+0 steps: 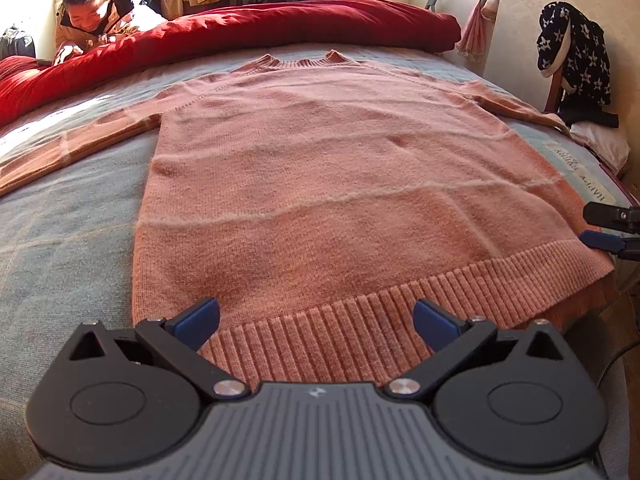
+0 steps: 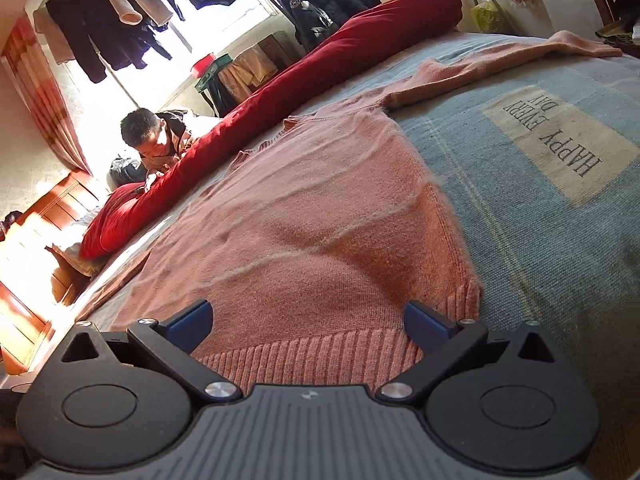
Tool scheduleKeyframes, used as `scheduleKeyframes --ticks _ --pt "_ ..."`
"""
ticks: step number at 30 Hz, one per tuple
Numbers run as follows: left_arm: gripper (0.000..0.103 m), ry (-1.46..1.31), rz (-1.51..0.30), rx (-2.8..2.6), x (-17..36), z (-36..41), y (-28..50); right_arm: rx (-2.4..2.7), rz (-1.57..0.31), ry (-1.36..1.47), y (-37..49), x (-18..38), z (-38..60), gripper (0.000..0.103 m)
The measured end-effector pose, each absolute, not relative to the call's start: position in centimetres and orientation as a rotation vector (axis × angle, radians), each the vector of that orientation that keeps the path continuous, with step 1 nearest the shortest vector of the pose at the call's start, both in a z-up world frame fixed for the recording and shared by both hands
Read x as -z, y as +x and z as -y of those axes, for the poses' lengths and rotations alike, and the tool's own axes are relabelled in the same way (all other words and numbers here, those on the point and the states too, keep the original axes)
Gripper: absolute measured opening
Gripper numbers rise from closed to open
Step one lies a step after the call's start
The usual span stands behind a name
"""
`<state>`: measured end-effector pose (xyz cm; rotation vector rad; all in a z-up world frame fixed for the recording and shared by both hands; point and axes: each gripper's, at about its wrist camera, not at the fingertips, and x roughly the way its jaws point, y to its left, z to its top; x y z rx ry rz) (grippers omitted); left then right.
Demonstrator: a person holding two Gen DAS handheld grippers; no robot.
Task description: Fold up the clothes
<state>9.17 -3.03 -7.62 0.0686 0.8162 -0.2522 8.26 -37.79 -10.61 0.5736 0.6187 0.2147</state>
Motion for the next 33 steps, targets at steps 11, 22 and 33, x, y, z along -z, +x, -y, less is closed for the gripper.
scheduleKeyframes --ticks 11,22,33 --pt "0.102 0.021 -0.843 0.257 9.0 4.9 9.3 -0.229 -0.586 0.511 7.2 11.0 37.3 0.103" --pt "0.102 -0.011 -0.788 0.355 6.2 5.3 12.5 -0.165 -0.601 0.491 8.2 6.9 39.4 0.103" --pt "0.102 -0.024 -0.828 0.355 7.5 8.0 18.6 -0.072 -0.491 0.454 22.4 -0.2 50.2 0.103"
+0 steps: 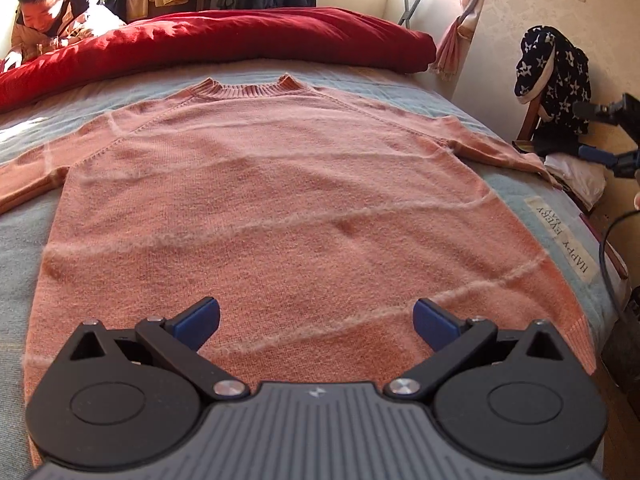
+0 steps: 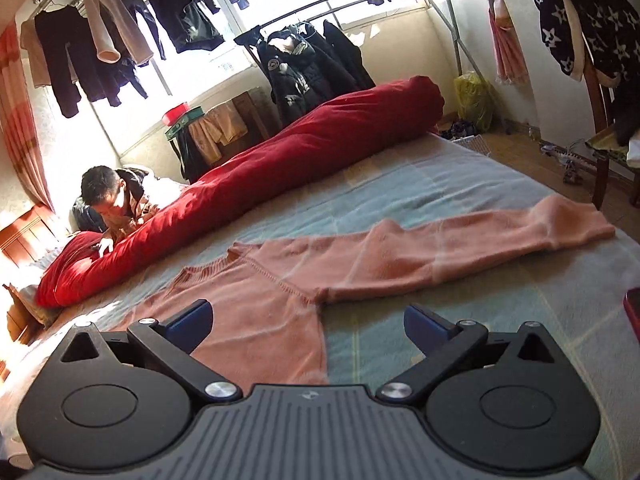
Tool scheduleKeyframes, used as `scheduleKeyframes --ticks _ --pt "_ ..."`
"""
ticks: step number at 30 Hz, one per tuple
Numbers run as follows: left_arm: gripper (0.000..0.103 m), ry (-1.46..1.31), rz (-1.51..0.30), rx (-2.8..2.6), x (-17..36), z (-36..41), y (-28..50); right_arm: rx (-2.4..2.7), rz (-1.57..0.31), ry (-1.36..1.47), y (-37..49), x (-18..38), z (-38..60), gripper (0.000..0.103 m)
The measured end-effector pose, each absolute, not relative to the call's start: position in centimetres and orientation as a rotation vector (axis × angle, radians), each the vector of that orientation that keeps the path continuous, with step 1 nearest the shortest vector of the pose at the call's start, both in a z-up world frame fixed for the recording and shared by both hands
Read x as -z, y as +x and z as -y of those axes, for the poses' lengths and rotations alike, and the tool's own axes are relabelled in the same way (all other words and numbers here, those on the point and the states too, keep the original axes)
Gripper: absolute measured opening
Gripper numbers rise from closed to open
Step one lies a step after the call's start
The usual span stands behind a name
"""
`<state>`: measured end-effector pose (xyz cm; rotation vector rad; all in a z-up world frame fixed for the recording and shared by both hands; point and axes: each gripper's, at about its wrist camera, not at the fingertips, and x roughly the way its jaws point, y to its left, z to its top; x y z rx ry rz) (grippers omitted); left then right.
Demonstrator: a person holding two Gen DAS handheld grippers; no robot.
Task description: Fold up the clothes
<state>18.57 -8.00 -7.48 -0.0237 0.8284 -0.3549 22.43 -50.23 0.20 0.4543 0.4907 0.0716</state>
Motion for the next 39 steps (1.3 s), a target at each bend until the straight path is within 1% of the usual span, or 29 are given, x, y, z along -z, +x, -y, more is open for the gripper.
scheduleKeyframes --ticks 3,6,10,13,15,19,22,25,30,32,35,38,39 --pt "0.102 -0.03 -0.857 0.326 8.8 7.9 19.5 -0.067 -0.488 0.487 27.4 -0.3 53.4 0.103" --pt "0.102 -0.031 -0.855 0.322 9.0 7.9 20.0 -0.062 -0.517 0.529 32.7 1.1 55.8 0.103" --pt "0.102 -0.053 -0.861 0.311 9.0 7.8 20.5 0.005 -0.623 0.554 39.0 5.2 57.4 0.103" --pt "0.102 -0.031 -0.86 0.304 9.2 8.1 20.7 0.051 -0.717 0.58 41.7 8.7 58.4 0.103" --pt "0.102 -0.015 -0.858 0.3 9.3 8.3 20.7 0.113 -0.724 0.552 41.8 10.2 59.1 0.103" --pt "0.102 -0.01 -0.852 0.303 9.4 8.3 20.8 0.286 -0.699 0.454 40.4 10.6 61.7 0.103" --pt "0.102 -0.003 -0.846 0.302 9.5 8.4 20.9 0.283 -0.692 0.517 39.1 11.0 65.1 0.102" --pt "0.102 0.007 -0.843 0.3 9.5 8.5 20.8 0.324 -0.682 0.548 38.0 10.0 66.4 0.103" --pt "0.102 0.002 -0.841 0.31 9.4 8.4 20.7 0.207 -0.591 0.671 35.1 8.4 67.7 0.103" --pt "0.102 0.007 -0.842 0.304 9.4 8.5 20.7 0.154 -0.599 0.714 34.9 8.7 68.4 0.103" --pt "0.102 0.004 -0.847 0.291 9.1 8.6 20.6 0.181 -0.681 0.74 35.2 10.6 69.6 0.103" --pt "0.102 0.009 -0.847 0.282 8.6 8.5 20.4 0.247 -0.66 0.726 34.5 11.1 70.6 0.099" --pt "0.102 0.012 -0.846 0.275 8.5 8.4 20.3 0.299 -0.656 0.706 34.2 10.8 70.7 0.099"
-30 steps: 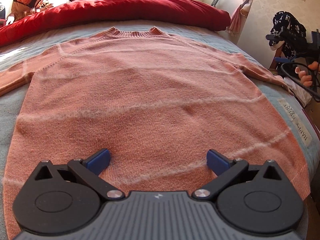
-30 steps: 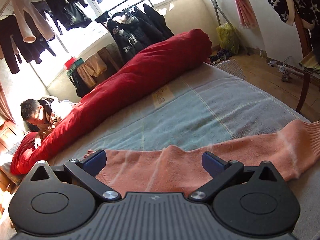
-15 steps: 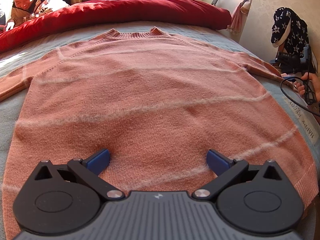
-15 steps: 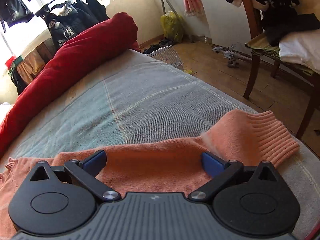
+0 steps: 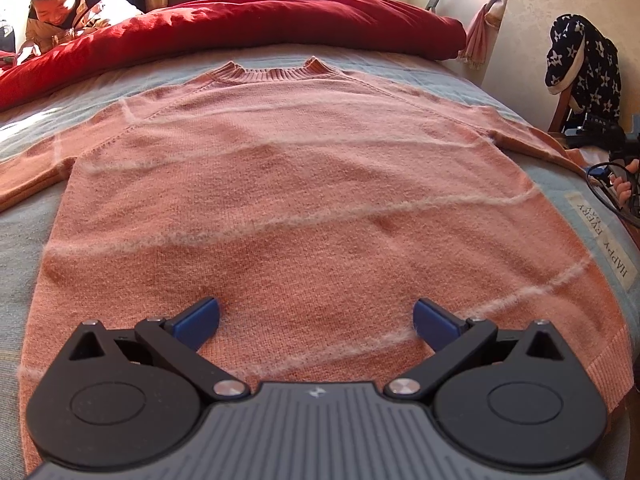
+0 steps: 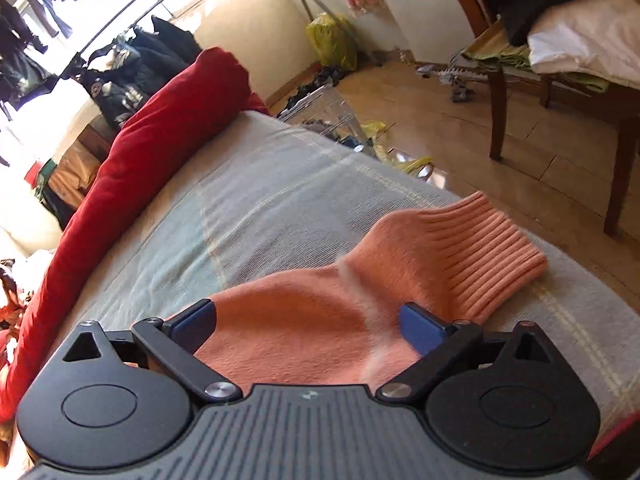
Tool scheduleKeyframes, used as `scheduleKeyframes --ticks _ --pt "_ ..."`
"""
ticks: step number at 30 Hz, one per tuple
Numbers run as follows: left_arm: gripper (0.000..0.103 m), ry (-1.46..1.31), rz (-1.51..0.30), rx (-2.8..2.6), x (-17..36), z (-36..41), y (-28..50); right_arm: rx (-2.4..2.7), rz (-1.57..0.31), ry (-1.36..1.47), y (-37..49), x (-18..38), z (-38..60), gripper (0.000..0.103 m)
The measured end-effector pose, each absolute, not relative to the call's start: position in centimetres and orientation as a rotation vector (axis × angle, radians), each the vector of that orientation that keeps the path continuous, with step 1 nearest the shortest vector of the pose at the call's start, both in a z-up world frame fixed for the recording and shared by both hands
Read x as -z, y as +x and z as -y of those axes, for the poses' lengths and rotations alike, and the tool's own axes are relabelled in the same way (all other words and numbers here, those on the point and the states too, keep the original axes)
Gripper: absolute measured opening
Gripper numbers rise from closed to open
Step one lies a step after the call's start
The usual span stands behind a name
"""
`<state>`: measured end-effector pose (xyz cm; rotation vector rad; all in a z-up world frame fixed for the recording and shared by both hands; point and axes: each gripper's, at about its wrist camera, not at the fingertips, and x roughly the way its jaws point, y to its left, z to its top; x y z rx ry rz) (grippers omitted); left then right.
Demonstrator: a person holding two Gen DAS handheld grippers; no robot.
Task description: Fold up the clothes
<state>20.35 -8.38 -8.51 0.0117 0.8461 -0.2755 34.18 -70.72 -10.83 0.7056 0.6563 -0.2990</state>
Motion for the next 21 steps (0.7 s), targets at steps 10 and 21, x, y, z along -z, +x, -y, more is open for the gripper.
scheduleKeyframes --ticks 10,21 --pt "0.102 0.025 -0.847 0.261 8.8 8.8 21.0 0.469 -0.623 0.798 32.7 9.5 72.0 0.103" --pt "0.102 0.036 -0.847 0.265 9.1 8.9 21.1 0.406 -0.333 1.212 30.1 15.4 75.2 0.103"
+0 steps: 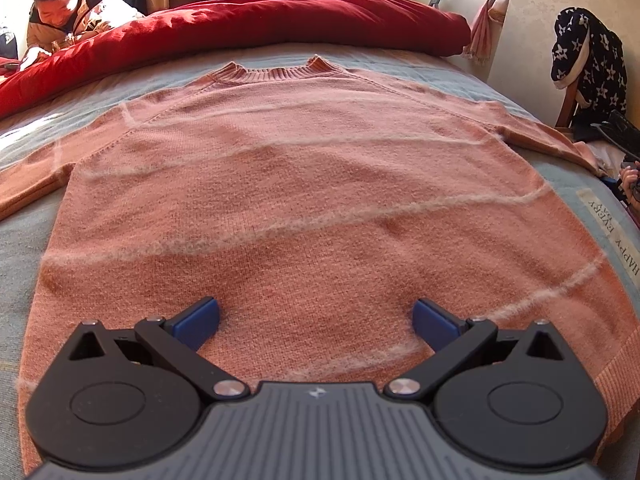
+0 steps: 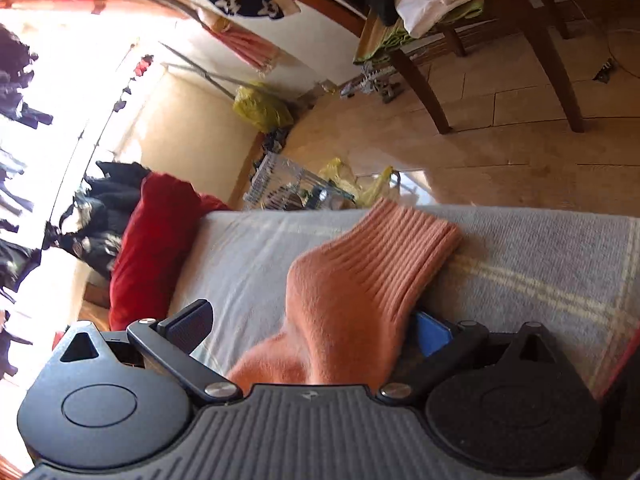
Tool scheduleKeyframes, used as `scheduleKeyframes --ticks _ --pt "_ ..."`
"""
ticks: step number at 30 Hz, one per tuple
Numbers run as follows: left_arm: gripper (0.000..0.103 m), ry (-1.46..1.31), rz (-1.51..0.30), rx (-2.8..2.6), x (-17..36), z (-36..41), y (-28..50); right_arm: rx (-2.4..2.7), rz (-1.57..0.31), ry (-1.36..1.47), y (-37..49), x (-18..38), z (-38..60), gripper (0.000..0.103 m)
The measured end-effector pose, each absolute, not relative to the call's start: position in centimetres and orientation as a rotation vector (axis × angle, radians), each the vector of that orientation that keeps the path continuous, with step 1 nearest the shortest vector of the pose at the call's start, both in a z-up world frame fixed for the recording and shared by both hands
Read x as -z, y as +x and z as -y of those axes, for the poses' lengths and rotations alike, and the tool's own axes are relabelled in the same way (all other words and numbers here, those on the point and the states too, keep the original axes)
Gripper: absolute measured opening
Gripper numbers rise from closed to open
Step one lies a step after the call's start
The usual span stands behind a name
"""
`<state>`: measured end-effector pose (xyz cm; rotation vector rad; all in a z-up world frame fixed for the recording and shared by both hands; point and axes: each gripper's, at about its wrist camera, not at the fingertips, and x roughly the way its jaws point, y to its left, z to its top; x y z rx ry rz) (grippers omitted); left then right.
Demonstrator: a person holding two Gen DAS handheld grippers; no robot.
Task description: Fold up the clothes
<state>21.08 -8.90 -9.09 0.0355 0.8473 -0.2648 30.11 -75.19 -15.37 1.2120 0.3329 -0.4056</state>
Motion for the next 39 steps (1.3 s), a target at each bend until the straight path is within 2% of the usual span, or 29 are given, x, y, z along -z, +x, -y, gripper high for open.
scheduleKeyframes --ticks 7,11,16,22,25,29,35,39 --pt "0.102 0.034 -0.847 0.27 9.1 8.8 21.2 0.268 -0.058 1.288 26.3 13.9 75.9 0.103" --pt "0.102 0.036 -0.843 0.272 9.1 8.8 21.1 0.294 -0.008 1.192 23.9 10.8 75.9 0.103" --pt "0.103 0.045 -0.841 0.266 9.2 9.0 21.1 0.359 -0.2 1.018 25.9 8.2 75.3 0.103" --pt "0.103 0.051 -0.85 0.268 9.1 9.0 21.2 0.253 -0.512 0.991 32.3 12.3 73.4 0.103" --pt "0.102 0.075 -0.845 0.256 8.8 8.9 21.2 0.369 -0.55 0.851 32.4 12.8 72.9 0.102" --pt "0.102 0.114 -0.83 0.233 8.3 8.8 21.6 0.581 -0.615 0.691 32.2 10.7 72.5 0.103" --pt "0.102 0.129 -0.819 0.224 8.1 9.0 22.3 0.369 -0.757 0.433 36.9 7.1 65.1 0.103" --pt "0.102 0.142 -0.818 0.228 8.1 9.0 22.0 0.269 -0.831 0.304 41.3 6.9 58.5 0.103"
